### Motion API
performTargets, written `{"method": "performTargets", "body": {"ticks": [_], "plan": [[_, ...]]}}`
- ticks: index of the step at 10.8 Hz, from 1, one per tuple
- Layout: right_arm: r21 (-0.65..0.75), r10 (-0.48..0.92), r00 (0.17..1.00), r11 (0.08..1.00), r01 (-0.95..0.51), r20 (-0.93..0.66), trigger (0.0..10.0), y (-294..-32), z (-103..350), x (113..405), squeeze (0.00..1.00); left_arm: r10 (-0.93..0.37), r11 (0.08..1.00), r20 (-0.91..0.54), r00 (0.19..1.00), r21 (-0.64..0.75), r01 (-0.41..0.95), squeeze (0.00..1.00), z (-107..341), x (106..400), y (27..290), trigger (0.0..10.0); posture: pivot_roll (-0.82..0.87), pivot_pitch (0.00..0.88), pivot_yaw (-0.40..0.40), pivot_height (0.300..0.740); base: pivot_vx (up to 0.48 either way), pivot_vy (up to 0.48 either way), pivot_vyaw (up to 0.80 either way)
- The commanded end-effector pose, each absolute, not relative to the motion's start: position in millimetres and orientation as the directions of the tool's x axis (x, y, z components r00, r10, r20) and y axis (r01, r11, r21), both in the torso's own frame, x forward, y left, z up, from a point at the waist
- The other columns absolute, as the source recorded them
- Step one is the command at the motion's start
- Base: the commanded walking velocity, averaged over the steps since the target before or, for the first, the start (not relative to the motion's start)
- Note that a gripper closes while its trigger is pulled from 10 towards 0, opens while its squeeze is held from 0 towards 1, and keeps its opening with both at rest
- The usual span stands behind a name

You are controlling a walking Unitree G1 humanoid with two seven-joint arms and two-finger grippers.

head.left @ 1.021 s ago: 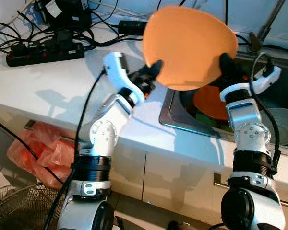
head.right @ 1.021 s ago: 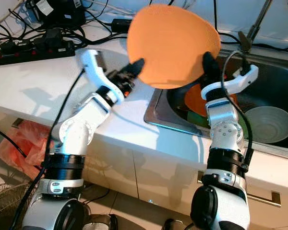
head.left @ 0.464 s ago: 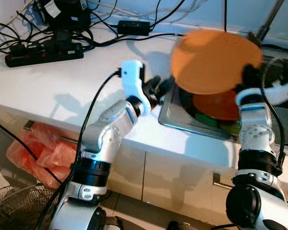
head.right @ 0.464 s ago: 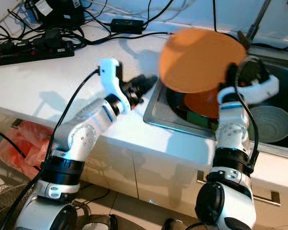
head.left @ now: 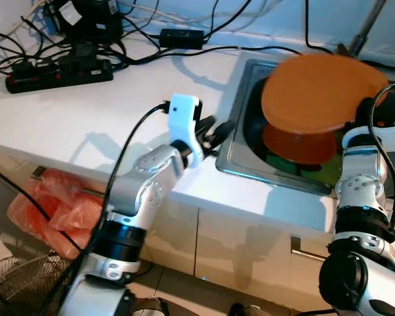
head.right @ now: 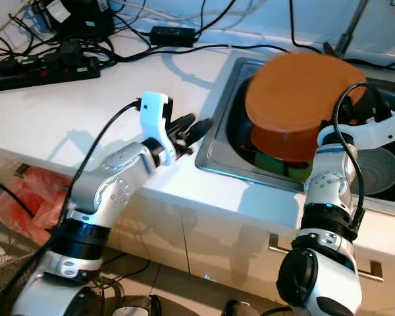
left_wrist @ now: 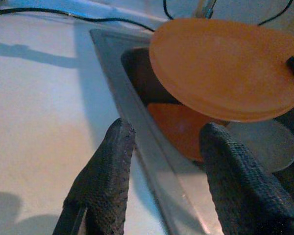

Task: Kitchen organization

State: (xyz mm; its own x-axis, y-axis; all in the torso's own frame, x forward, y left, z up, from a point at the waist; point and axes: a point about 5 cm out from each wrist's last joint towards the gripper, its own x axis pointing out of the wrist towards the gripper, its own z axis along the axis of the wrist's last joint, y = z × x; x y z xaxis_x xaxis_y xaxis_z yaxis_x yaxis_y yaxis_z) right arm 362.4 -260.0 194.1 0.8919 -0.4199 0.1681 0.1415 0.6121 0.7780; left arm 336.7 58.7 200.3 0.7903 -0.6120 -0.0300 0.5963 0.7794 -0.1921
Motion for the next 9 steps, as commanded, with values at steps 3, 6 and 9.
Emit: {"method": "performTargets", "body": {"ticks": [3,6,9], "plan": [[0.475,-0.341,0.915,0.856,0.206,0.218,10.0,-245,201,368,0.00,-0.604,0.794,-0.066,0.794,-0.124,0.595,0.00,192,335,65,10.0,0.06,0.103,-0.015,0.740,0.000,0.000,0.00],[0.428,-0.325,0.920,0.879,0.209,0.219,10.0,-242,201,369,0.00,-0.600,0.799,-0.075,0.796,-0.111,0.591,0.00,191,334,67,10.0,0.06,0.104,-0.017,0.740,0.000,0.000,0.00],[0.155,-0.185,0.967,0.975,0.159,0.175,10.0,-222,192,375,0.00,-0.631,0.774,-0.128,0.765,-0.029,0.633,0.00,184,330,73,10.0,0.06,0.097,-0.015,0.740,0.000,0.000,0.00]]}}
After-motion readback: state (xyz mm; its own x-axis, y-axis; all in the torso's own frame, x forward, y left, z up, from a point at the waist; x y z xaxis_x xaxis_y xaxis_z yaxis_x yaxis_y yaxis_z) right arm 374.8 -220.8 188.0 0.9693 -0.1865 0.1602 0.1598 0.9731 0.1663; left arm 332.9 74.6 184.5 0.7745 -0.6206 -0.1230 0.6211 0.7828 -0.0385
